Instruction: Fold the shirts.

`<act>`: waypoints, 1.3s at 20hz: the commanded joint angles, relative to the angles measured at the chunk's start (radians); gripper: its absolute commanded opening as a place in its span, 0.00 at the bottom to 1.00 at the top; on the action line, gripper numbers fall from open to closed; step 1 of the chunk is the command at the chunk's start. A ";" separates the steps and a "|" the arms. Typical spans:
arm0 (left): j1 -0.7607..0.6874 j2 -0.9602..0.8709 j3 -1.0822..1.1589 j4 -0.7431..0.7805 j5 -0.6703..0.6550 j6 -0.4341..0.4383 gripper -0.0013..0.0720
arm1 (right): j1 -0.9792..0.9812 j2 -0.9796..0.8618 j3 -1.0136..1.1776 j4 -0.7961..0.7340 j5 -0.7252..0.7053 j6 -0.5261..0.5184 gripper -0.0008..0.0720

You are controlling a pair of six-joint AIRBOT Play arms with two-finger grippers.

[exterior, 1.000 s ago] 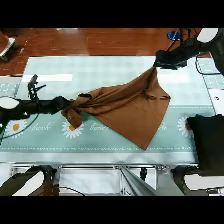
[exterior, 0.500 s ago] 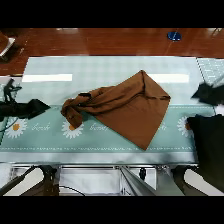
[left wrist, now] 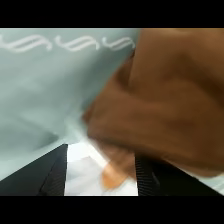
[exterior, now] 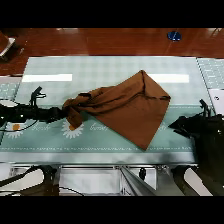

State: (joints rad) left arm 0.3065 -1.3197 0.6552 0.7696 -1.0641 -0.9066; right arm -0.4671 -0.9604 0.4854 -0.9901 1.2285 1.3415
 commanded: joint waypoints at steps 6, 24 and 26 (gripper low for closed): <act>-0.095 -0.064 0.047 -0.068 0.077 0.004 0.05 | 0.253 -0.056 -0.035 -0.031 -0.007 0.098 0.57; -0.080 0.055 0.304 -0.364 -0.107 0.005 0.05 | 0.565 -0.245 0.602 0.136 -0.034 0.066 0.03; -0.061 0.142 0.448 -0.481 -0.095 0.003 0.05 | 0.521 -0.204 0.858 0.080 0.014 0.101 0.03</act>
State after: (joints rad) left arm 0.2279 -1.2694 0.9474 0.4576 -1.1423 -0.9024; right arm 0.0956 -1.2049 1.0466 -0.8307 1.1625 1.3991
